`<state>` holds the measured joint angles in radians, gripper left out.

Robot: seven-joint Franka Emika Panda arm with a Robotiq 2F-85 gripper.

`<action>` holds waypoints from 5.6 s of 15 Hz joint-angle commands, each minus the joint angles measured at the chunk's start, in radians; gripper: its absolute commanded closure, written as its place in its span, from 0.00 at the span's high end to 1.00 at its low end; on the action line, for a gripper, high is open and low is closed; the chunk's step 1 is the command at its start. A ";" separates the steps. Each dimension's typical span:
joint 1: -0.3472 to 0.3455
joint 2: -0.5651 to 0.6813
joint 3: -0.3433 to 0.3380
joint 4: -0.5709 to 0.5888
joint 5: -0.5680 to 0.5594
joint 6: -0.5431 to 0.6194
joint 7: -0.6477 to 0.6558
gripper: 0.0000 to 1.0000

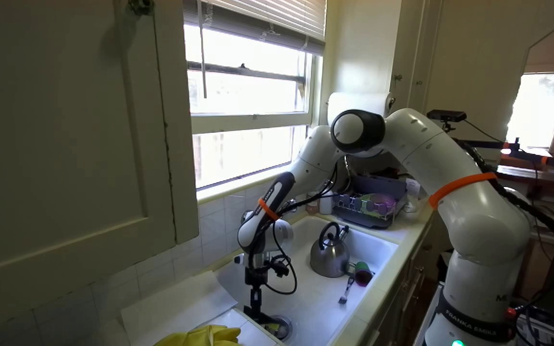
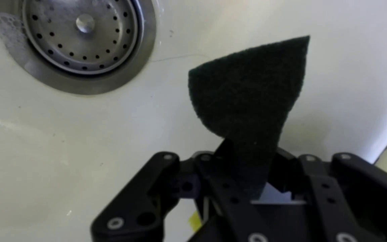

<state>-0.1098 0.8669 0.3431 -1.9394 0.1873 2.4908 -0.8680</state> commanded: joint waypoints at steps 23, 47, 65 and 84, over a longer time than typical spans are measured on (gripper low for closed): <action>0.029 -0.185 -0.174 -0.352 -0.162 -0.148 0.199 0.04; 0.002 -0.127 -0.440 -0.246 -0.491 -0.163 0.446 0.04; 0.017 -0.151 -0.454 -0.335 -0.447 0.324 0.667 1.00; 0.002 0.000 -0.442 -0.277 -0.354 0.459 0.745 0.00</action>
<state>-0.0922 0.8101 -0.1074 -2.2516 -0.1974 2.9025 -0.1375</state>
